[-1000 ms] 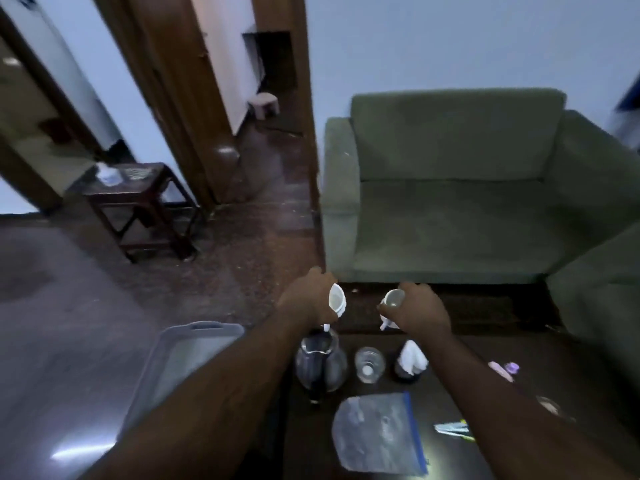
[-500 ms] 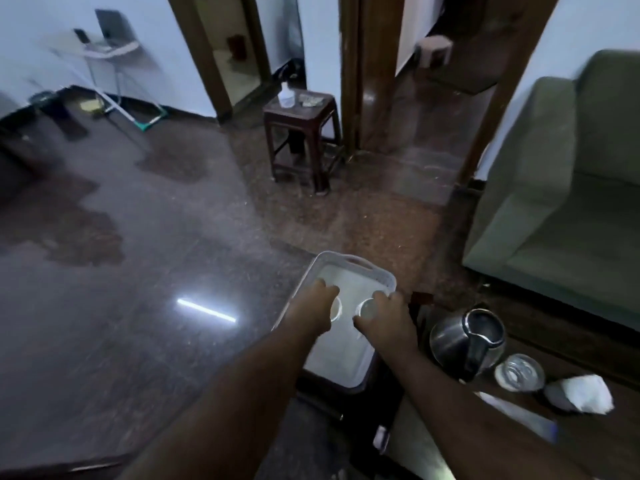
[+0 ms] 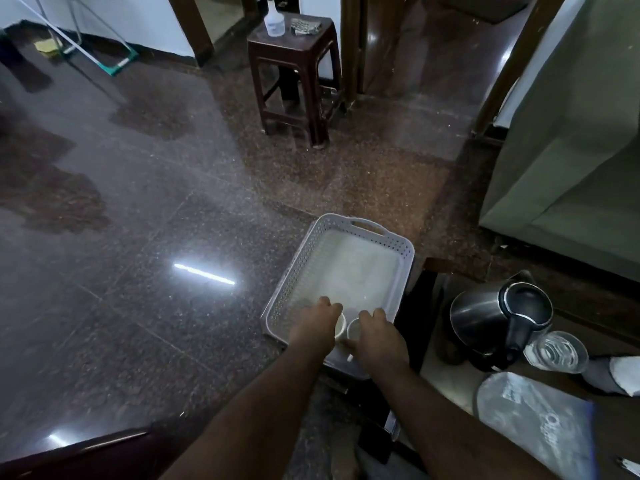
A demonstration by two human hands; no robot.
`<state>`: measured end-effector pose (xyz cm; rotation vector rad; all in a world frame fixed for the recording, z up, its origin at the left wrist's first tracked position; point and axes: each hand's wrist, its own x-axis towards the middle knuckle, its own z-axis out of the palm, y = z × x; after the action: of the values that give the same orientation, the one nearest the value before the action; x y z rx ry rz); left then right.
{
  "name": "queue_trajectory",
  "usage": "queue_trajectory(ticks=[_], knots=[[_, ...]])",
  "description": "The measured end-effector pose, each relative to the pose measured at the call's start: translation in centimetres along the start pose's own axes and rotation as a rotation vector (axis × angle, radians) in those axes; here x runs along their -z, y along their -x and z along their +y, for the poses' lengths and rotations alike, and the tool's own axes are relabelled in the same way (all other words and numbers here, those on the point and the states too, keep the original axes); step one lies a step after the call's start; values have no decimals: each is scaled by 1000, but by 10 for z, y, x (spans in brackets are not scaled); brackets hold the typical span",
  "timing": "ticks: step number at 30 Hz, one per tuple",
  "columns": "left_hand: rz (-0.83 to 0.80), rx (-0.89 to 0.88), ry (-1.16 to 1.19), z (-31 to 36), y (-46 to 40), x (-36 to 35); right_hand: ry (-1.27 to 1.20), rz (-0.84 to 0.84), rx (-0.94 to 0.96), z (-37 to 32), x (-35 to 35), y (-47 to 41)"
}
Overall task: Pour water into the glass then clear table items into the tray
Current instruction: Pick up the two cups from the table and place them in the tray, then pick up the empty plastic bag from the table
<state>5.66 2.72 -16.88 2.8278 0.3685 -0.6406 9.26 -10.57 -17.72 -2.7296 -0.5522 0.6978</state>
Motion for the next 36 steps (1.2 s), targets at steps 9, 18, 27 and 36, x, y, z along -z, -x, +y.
queue_trajectory(ticks=[9, 18, 27, 36], knots=[[-79, -6, -83, 1, -14, -17, 25, -86, 2, 4, -18, -17], [-158, 30, -31, 9, -10, 2, 229, -40, 82, 9, 3, -13], [0, -182, -168, 105, 7, 87, 282, 287, 20, 81, 113, 56], [259, -758, -238, 293, 43, 91, 278, 507, -424, 197, 188, 195]])
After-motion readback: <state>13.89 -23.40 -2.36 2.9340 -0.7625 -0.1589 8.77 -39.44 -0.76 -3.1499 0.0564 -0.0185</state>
